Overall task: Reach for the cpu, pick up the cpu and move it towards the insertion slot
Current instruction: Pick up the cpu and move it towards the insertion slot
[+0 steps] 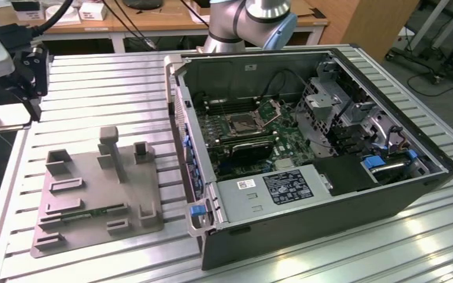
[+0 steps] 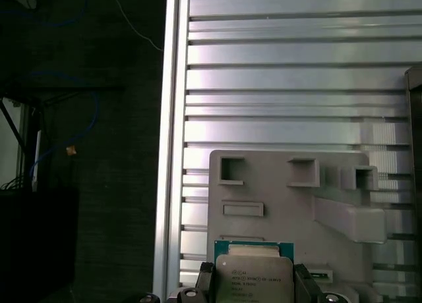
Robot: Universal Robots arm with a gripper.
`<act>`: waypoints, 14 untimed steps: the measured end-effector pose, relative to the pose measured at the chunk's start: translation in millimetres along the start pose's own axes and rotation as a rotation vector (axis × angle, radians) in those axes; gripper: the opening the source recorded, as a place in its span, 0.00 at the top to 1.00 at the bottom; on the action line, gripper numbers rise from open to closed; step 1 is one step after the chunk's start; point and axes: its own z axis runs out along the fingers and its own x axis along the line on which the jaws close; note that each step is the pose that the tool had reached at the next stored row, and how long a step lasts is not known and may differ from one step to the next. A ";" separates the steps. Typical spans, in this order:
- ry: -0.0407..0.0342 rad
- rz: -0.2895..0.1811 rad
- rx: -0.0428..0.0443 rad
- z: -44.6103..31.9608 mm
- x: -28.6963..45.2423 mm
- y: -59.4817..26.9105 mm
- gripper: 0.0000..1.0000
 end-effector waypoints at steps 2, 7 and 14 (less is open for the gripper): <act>0.0002 0.000 0.0001 -0.1 0.0 0.0 0.45; 0.0003 0.000 0.0001 -0.2 -8.6 -0.1 0.45; 0.0001 0.000 0.0000 -0.1 -18.2 -0.3 0.45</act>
